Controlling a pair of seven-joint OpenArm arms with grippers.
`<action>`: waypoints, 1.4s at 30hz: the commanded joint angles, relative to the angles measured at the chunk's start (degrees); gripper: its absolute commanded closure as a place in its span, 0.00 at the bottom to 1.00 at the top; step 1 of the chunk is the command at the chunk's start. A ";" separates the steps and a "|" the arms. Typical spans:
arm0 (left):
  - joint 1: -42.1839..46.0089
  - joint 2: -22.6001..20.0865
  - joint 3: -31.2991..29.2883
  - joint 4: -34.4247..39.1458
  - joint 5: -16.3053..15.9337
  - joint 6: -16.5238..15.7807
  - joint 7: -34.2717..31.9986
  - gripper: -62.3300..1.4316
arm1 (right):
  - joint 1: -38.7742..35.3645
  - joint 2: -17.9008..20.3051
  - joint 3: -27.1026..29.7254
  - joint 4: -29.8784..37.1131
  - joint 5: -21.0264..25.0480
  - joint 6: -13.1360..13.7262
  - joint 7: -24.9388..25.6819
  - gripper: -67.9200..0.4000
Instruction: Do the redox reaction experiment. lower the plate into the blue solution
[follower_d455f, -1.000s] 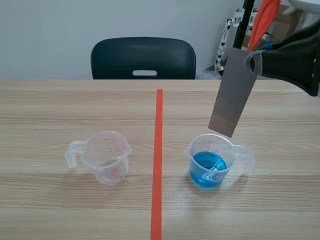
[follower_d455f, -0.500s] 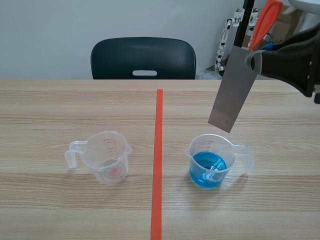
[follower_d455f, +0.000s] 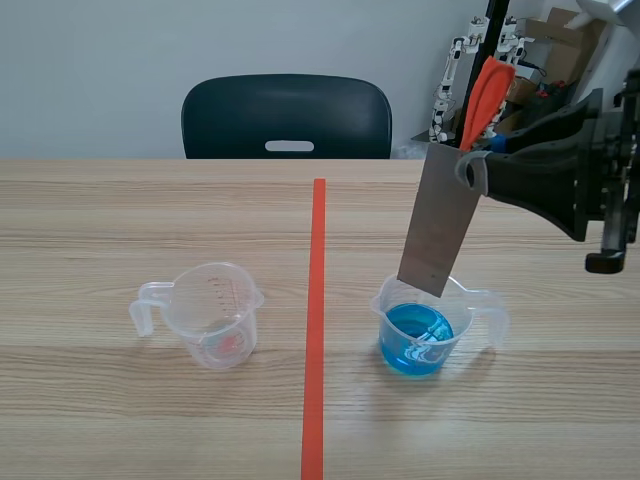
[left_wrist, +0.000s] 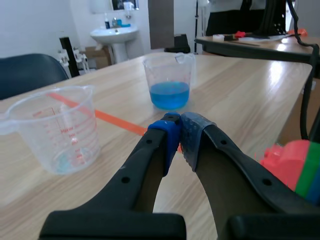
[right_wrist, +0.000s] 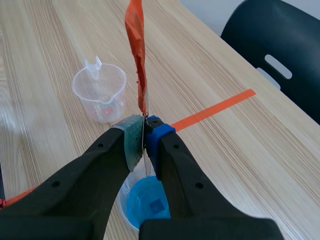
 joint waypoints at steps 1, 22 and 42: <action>-0.04 0.46 -0.55 2.36 -0.52 -0.35 -2.62 0.93 | 0.63 0.11 -0.02 -0.92 0.00 0.44 1.84 0.99; 0.00 4.48 -1.14 4.57 -1.16 -0.59 -1.49 0.16 | 0.68 -0.04 -8.55 -9.77 -16.17 0.44 20.68 0.99; 0.00 4.46 -1.14 4.57 -1.18 -0.72 0.55 0.15 | 1.03 -5.42 -9.97 -17.73 -27.63 0.44 27.69 0.99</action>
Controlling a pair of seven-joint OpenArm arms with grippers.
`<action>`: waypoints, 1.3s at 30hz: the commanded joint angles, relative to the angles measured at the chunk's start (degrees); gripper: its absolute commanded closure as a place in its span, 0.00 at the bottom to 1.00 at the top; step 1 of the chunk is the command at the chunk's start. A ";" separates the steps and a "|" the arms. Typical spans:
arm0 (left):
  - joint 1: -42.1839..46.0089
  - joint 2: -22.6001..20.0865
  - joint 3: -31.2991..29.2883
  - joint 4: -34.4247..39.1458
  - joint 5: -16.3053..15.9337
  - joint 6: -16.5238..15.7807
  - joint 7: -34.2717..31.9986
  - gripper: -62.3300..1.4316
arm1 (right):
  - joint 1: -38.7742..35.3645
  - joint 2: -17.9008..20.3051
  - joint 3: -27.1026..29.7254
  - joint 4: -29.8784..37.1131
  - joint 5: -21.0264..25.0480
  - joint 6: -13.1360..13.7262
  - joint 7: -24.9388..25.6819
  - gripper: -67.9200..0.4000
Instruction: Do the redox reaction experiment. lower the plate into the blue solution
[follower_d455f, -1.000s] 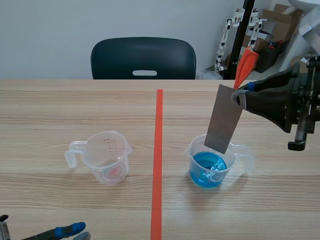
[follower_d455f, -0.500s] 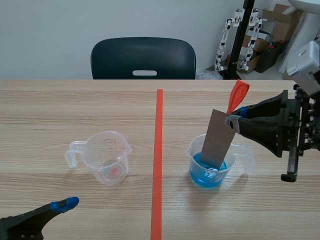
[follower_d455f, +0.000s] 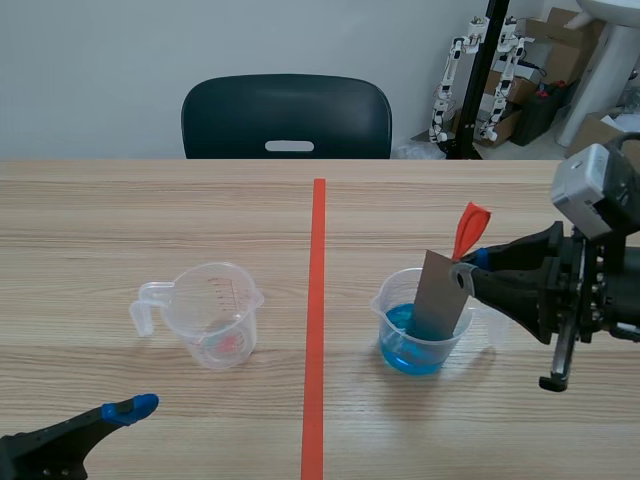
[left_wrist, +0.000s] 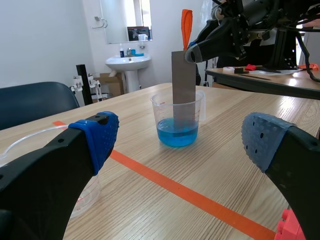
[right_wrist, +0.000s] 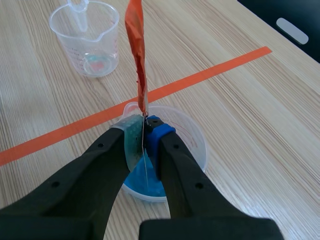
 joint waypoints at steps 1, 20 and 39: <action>0.15 -0.02 -0.20 0.24 -0.33 -0.63 -0.11 0.12 | 0.90 0.26 0.39 0.74 0.04 0.66 1.49 0.99; 0.15 -0.02 -0.22 0.24 -0.33 -1.64 0.00 0.08 | 2.32 -2.36 0.39 -2.82 -4.66 0.42 4.13 0.99; 0.13 -0.02 -0.20 0.24 -0.33 -1.64 0.00 0.08 | 4.52 -3.48 0.39 -4.59 -4.83 0.66 4.59 0.99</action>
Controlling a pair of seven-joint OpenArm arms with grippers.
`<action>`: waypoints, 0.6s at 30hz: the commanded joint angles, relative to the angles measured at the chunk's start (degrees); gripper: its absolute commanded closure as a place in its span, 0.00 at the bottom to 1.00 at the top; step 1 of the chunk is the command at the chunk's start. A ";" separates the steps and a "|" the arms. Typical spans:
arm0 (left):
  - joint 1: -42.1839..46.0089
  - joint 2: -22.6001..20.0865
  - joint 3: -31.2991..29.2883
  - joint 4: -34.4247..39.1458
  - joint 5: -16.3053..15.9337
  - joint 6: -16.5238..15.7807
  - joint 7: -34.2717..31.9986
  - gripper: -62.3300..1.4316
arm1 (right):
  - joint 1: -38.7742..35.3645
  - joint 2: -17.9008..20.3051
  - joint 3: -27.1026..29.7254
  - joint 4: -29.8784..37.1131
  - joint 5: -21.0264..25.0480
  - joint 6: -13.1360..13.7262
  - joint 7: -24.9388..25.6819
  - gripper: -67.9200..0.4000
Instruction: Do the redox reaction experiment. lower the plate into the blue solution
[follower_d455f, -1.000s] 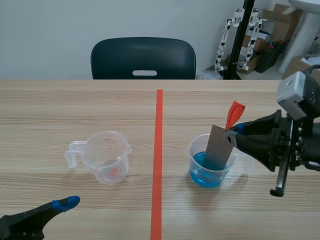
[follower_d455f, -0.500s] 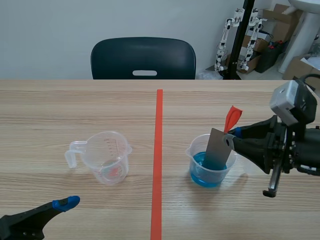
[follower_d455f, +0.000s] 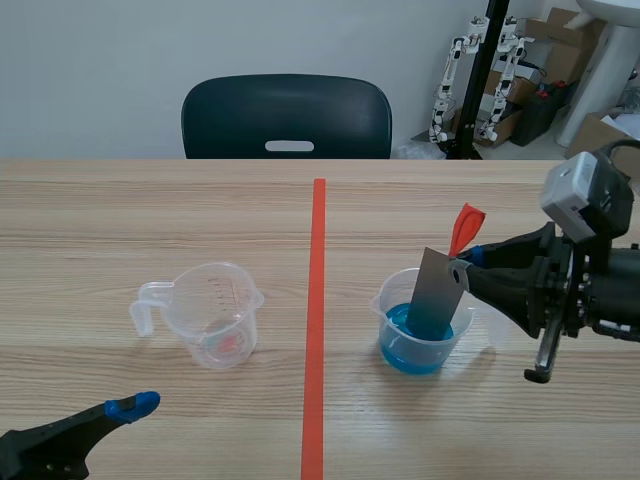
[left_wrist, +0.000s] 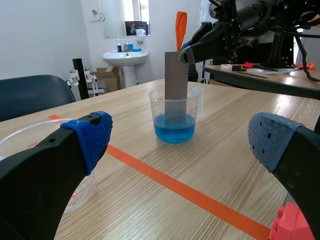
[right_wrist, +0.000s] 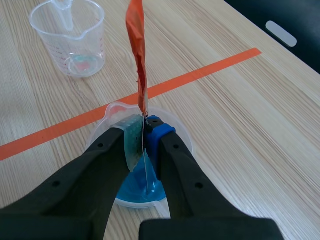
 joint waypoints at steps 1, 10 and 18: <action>0.13 -0.02 -0.20 0.24 -0.33 -0.13 -0.98 0.08 | 1.22 0.31 0.39 0.76 0.76 0.48 0.79 0.99; 0.13 -0.02 -0.22 0.24 -0.33 -0.13 -0.98 0.08 | 1.20 0.31 0.39 0.76 0.61 0.48 0.13 0.98; 0.13 -0.02 -0.22 0.24 -0.33 -0.13 -0.98 0.08 | 1.09 0.31 0.39 0.76 -0.26 0.48 -0.02 0.98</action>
